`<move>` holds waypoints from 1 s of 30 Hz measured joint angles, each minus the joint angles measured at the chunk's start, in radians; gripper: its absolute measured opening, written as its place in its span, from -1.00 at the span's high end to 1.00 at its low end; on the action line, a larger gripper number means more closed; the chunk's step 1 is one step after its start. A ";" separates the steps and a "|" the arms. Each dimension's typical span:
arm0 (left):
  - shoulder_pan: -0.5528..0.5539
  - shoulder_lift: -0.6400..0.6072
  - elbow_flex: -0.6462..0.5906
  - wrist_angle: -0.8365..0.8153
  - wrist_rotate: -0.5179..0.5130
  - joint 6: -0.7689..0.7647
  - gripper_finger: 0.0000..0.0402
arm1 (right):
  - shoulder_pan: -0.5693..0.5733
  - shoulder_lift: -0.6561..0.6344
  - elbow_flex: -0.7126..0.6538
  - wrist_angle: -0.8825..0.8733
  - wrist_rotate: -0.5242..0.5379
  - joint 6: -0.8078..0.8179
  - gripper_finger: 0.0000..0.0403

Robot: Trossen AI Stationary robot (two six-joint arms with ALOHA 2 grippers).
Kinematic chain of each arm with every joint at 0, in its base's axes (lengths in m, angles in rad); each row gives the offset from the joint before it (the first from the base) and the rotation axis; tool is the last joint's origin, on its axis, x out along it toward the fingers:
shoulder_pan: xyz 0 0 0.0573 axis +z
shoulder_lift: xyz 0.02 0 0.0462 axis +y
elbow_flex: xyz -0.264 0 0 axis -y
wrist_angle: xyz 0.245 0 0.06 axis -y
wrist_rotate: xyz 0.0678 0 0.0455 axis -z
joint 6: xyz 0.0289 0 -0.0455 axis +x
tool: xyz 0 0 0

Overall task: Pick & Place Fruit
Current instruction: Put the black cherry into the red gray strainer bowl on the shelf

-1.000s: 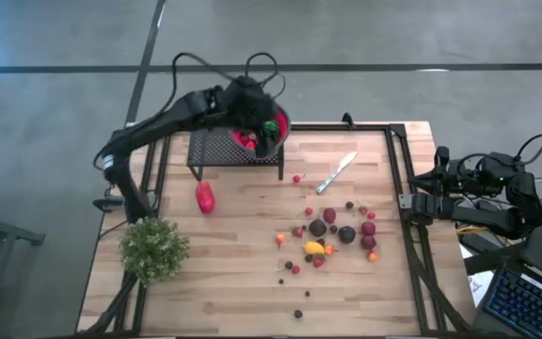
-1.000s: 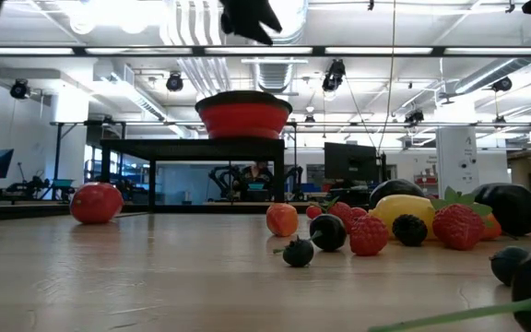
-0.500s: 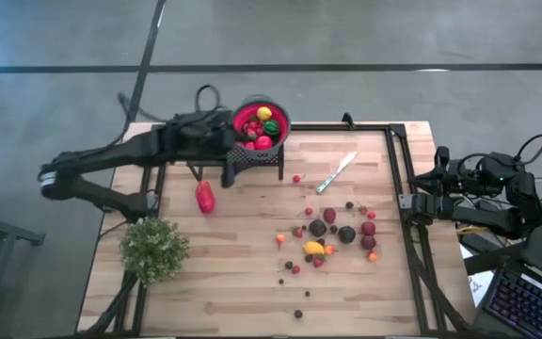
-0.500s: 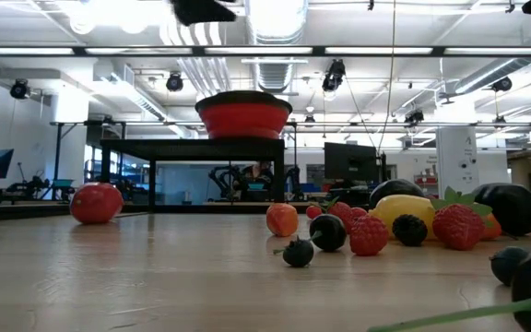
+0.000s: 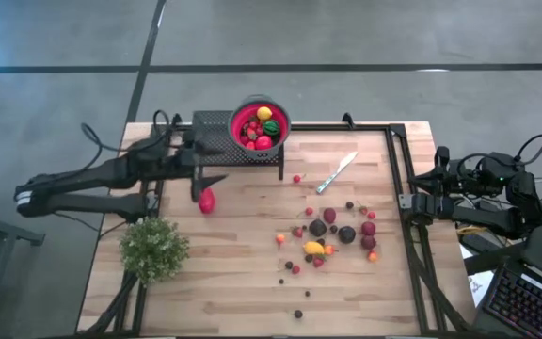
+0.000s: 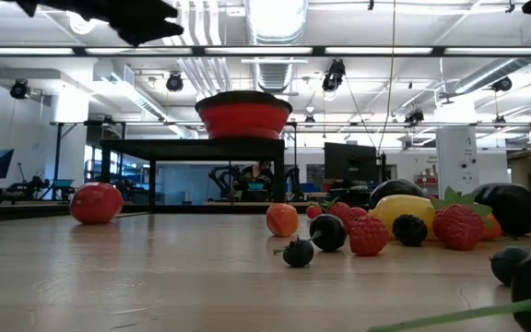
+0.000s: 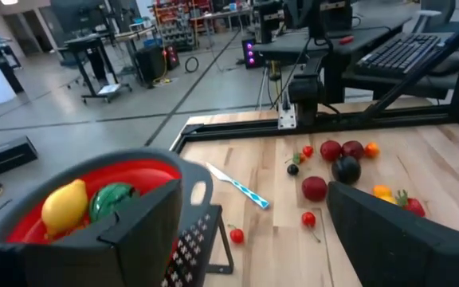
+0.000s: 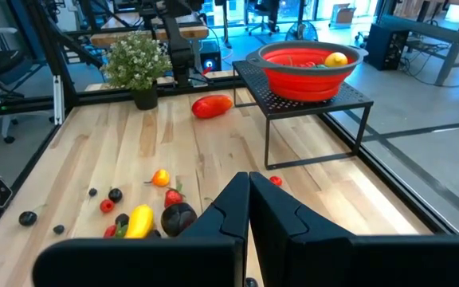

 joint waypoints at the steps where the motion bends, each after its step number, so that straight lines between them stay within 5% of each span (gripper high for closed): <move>1: 0.000 -0.019 -0.017 0.000 0.000 0.000 -0.58 | 0.000 0.000 0.000 0.000 0.000 0.001 0.96; 11: 0.000 -0.190 -0.179 0.005 0.000 -0.001 -0.58 | 0.000 0.000 0.000 0.033 0.000 0.000 0.96; 19: 0.000 -0.297 -0.263 0.019 0.000 -0.002 -0.58 | 0.000 0.000 0.000 0.319 0.002 -0.019 0.96; 30: 0.000 -0.345 -0.346 0.009 0.001 -0.004 -0.58 | 0.000 0.105 -0.018 0.589 0.138 -0.224 0.96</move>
